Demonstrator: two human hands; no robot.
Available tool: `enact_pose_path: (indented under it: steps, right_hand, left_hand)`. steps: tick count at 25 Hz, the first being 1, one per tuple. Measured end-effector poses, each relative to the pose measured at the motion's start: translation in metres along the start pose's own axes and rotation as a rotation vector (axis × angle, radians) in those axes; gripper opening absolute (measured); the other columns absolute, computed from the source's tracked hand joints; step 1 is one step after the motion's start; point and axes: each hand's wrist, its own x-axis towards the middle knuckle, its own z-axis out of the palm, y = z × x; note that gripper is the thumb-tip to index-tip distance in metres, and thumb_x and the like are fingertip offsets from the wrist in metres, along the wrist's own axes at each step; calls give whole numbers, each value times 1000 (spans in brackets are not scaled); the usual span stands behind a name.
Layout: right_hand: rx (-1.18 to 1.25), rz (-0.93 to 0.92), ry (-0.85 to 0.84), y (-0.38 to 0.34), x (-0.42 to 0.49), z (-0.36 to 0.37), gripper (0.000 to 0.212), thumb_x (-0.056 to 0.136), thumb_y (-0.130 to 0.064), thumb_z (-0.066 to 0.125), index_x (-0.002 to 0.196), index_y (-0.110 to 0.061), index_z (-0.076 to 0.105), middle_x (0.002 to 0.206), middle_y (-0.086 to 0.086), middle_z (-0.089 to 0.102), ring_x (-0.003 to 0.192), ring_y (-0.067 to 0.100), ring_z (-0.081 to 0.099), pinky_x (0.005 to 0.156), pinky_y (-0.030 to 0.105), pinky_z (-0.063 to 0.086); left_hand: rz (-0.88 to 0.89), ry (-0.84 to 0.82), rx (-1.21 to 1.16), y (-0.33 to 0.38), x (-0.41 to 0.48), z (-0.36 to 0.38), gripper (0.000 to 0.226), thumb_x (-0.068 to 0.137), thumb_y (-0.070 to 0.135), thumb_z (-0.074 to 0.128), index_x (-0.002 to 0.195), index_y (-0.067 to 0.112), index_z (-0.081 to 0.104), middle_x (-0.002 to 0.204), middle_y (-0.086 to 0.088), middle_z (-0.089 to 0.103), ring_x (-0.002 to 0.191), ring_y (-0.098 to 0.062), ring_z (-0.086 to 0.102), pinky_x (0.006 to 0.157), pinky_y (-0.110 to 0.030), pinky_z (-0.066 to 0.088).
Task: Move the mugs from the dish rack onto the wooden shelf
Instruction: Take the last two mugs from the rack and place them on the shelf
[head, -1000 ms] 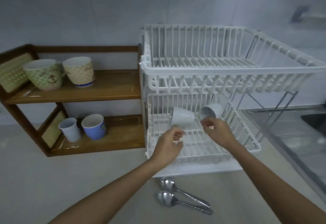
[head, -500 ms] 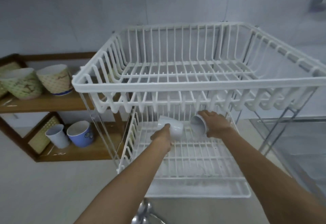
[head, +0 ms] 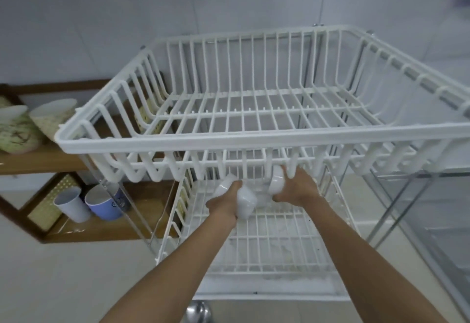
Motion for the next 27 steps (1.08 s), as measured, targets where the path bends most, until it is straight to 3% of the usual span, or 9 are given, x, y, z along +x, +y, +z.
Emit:
enact_pose_path:
  steps: [3,7,9,12,15,18,21,25,27]
  right_hand:
    - [394,108,83,8,-22,-16,82,52,-44,89,121,-22,49,110,-2,64,103,26,60,81,39,52]
    - [819,-49,-58,-5,-85,-44,67,51,-47,89,111,-33,62,102,-11,74,97,11,68,71,22,57]
    - [997,-64,-94,-18,-122,-47,63,47,-41,86,105,-25,67,94,-12,76,89,6,70,66,18,56]
    - [1303,-61,-224,-39,-166,-45,69,26,-48,91,88,-20,79,83,-1,78,77,12,73,63,27,60]
    - [1360,-80,-385,-79,-193,-39,88,17,-52,93,94,-13,77,90,11,77,84,27,73,72,43,60]
    - [1323,-166,-433,-136,-217,-23,104,20,-50,95,111,-7,68,105,21,71,99,38,65,86,56,51]
    - [1265,-255,-391,-207,-242,-1,89,31,-46,96,111,-18,68,102,3,75,98,20,69,80,34,57]
    - [1119,-249,-112,-303,-238,26,85,42,-31,90,120,-25,55,113,0,70,107,20,65,86,37,55]
    - [1087,-225,40,-351,-220,29,84,44,-36,89,119,-28,53,113,-4,68,104,14,65,85,35,56]
  left_hand:
    - [117,-138,187,3,-30,-29,76,67,32,84,129,14,46,121,-9,60,97,-25,61,77,-39,56]
    - [338,-398,363,5,-76,-72,65,70,27,83,125,19,49,120,-6,62,104,-22,62,86,-42,56]
    - [388,-534,423,0,-100,-100,63,70,23,83,124,23,49,119,-5,62,105,-21,61,82,-41,57]
    - [421,-703,466,-9,-121,-148,77,56,30,83,125,27,50,121,-5,62,109,-23,61,84,-43,57]
    - [416,-822,382,1,-123,-208,71,53,31,77,121,25,55,108,2,72,101,-16,67,74,-31,58]
    - [433,-793,388,24,-115,-273,67,55,33,72,119,23,56,102,4,75,95,-12,70,71,-25,56]
    - [490,-663,447,53,-98,-324,68,53,40,74,117,26,57,104,4,74,94,-8,70,69,-22,56]
    - [608,-375,539,89,-60,-366,57,64,27,84,113,31,55,109,6,67,99,-12,65,68,-22,54]
    - [649,-295,541,102,-37,-380,55,70,22,84,116,27,55,108,4,67,100,-14,65,67,-22,55]
